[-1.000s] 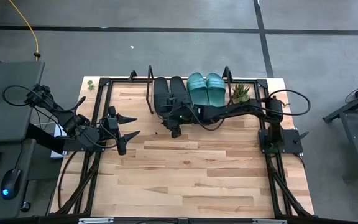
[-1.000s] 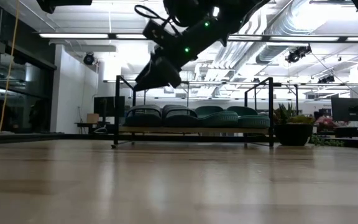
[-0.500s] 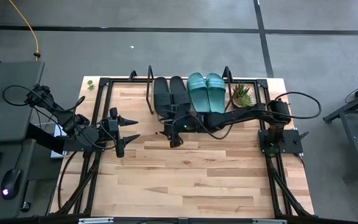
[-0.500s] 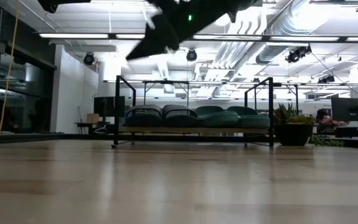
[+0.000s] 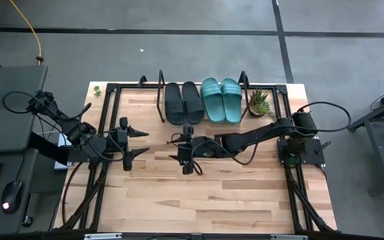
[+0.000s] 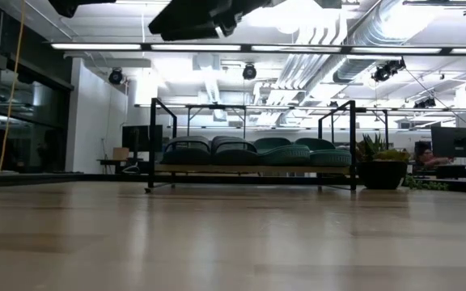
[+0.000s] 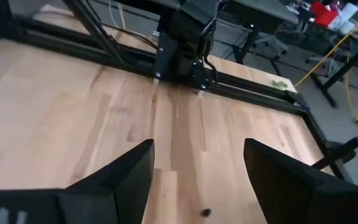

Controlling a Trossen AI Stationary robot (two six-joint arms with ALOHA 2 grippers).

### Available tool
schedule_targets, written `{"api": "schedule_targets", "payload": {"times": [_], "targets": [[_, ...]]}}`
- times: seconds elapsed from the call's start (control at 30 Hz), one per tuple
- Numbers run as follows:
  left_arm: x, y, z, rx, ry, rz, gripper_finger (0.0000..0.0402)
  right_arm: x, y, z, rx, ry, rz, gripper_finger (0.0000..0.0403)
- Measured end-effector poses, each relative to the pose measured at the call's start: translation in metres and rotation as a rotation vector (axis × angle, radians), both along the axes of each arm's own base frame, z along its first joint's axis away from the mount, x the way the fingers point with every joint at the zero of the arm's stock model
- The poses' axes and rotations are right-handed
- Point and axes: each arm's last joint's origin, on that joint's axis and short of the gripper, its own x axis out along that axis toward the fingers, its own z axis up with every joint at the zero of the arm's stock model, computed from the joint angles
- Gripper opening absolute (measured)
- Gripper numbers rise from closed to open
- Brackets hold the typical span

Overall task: Pick and place slides into the shelf
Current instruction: Return to Home Position

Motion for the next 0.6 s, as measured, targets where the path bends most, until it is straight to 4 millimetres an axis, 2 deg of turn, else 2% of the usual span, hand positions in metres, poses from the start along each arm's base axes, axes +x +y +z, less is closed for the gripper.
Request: {"api": "schedule_targets", "payload": {"times": [0.1, 0.23, 0.4, 0.6], "targets": [[0.0, -0.002, -0.001, -0.024, 0.018, -0.07, 0.0246, -0.002, 0.009, 0.0, 0.019, -0.004, 0.01, 0.0238], [0.001, -0.004, -0.002, -0.041, 0.031, -0.122, 0.0246, -0.003, 0.016, 0.0, -0.038, 0.008, 0.049, 0.0238], [0.004, -0.005, -0.004, -0.032, 0.048, -0.123, 0.0246, -0.005, 0.013, -0.003, 0.145, 0.021, -0.039, 0.0238], [0.018, -0.013, -0.002, 0.024, 0.005, -0.153, 0.0246, -0.008, 0.013, 0.007, 0.182, 0.002, 0.014, 0.0238]]}}
